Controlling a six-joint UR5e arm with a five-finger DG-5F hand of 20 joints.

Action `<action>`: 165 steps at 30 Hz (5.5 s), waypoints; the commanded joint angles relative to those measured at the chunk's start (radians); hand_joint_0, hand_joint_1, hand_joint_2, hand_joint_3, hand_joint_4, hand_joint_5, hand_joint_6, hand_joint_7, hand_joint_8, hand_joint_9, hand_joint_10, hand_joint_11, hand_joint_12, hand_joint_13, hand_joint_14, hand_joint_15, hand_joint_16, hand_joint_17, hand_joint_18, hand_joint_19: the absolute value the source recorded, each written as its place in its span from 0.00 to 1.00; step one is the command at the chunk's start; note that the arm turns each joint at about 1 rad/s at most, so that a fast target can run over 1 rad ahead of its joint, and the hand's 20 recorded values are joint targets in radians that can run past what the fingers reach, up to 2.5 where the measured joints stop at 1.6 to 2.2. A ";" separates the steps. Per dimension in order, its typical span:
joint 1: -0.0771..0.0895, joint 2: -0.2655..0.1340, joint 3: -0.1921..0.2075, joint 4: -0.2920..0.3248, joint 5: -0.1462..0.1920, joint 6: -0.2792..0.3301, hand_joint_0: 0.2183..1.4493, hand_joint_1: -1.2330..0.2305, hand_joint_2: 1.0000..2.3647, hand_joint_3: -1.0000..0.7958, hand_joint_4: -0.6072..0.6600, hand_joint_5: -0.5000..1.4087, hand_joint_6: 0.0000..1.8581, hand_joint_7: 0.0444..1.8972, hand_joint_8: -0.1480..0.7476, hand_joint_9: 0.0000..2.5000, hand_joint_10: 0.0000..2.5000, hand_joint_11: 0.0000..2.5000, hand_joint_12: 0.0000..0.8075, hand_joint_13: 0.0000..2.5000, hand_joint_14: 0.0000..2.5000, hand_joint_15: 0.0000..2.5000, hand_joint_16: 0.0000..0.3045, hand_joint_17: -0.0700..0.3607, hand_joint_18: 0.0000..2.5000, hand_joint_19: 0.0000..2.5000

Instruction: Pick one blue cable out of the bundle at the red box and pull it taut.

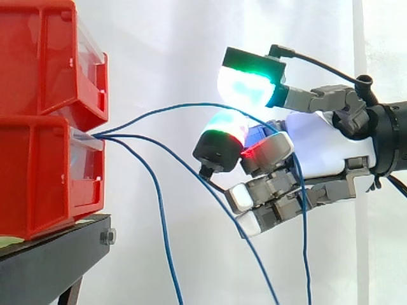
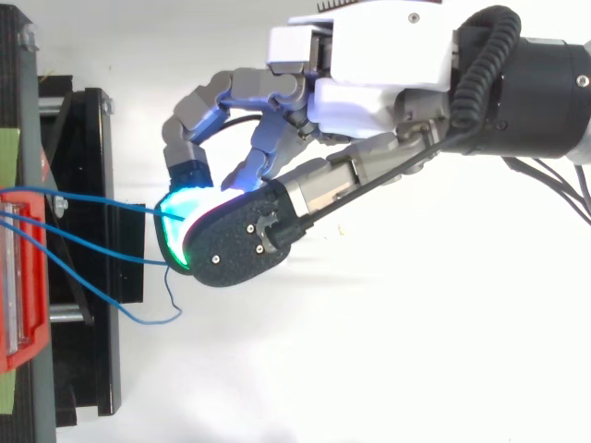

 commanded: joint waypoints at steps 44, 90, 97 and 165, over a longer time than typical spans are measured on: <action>-0.009 0.062 0.014 -0.176 0.003 -0.110 0.34 0.26 0.02 0.52 0.57 0.20 0.46 0.69 0.56 0.46 0.01 0.52 0.45 0.32 0.01 0.20 0.17 0.43 0.25 0.16; -0.005 0.062 -0.067 -0.103 0.003 -0.144 0.34 0.28 0.02 0.50 0.56 0.19 0.47 0.65 0.56 0.41 0.01 0.47 0.45 0.30 0.01 0.19 0.17 0.44 0.25 0.15; -0.005 0.060 -0.067 -0.103 0.003 -0.144 0.34 0.28 0.01 0.50 0.56 0.19 0.48 0.64 0.57 0.35 0.01 0.43 0.45 0.30 0.01 0.19 0.17 0.44 0.24 0.16; -0.005 0.060 -0.069 -0.103 0.006 -0.144 0.33 0.29 0.02 0.50 0.56 0.19 0.47 0.64 0.56 0.32 0.01 0.35 0.44 0.29 0.01 0.18 0.17 0.43 0.25 0.16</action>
